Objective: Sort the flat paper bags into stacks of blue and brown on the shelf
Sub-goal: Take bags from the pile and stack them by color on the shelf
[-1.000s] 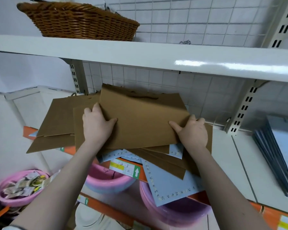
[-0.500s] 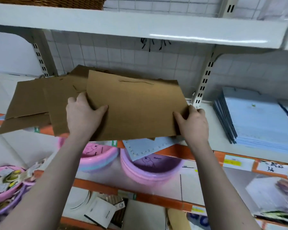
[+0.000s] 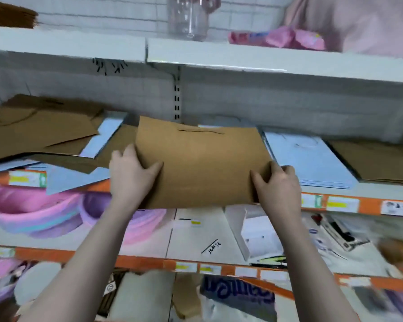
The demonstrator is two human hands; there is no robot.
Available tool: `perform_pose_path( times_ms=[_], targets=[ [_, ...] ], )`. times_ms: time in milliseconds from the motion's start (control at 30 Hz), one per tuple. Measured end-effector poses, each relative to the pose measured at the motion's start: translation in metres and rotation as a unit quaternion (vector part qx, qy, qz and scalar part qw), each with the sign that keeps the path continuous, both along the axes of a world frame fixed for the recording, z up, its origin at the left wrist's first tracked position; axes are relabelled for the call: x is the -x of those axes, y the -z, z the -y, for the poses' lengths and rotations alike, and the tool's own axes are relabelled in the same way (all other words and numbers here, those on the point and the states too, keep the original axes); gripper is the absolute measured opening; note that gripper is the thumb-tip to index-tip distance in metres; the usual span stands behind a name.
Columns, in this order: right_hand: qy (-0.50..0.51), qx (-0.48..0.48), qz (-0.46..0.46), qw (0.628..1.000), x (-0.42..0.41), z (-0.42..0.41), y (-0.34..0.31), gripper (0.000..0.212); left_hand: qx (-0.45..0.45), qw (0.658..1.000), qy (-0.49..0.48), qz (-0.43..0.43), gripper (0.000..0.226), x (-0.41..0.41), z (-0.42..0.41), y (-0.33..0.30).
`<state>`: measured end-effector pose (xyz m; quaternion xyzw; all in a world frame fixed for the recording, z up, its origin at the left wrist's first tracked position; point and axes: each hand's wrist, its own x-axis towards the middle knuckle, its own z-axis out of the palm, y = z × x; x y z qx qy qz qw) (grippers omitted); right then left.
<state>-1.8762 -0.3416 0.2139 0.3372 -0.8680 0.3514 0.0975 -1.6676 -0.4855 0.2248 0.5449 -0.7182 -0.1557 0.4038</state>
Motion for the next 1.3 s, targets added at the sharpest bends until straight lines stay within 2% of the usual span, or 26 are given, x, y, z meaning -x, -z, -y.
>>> perform_pose_path(
  times_ms=[300,533,767,1033,1167,1300],
  targets=[
    [0.113,-0.02,-0.015,0.993,0.117,-0.12,0.01,0.05,-0.005,0.995,0.092,0.022,0.067,0.151,-0.084,0.004],
    [0.174,-0.045,-0.031,0.983,0.204,-0.138,0.021,0.06,0.016,0.989,0.146,0.021,0.065,0.264,-0.09,0.007],
    [0.218,-0.082,-0.058,0.971,0.284,-0.149,0.014,0.065,-0.008,0.983,0.176,0.051,0.065,0.371,-0.09,0.007],
    [0.204,-0.1,-0.063,0.972,0.38,-0.176,0.006,0.062,-0.025,0.984,0.169,0.046,0.062,0.457,-0.124,0.006],
    [0.16,-0.101,-0.044,0.981,0.436,-0.199,0.008,0.05,-0.041,0.987,0.149,0.05,0.058,0.5,-0.156,0.017],
    [0.105,-0.123,-0.034,0.986,0.491,-0.219,0.008,0.044,-0.061,0.991,0.103,0.061,0.064,0.544,-0.188,0.026]
  ],
)
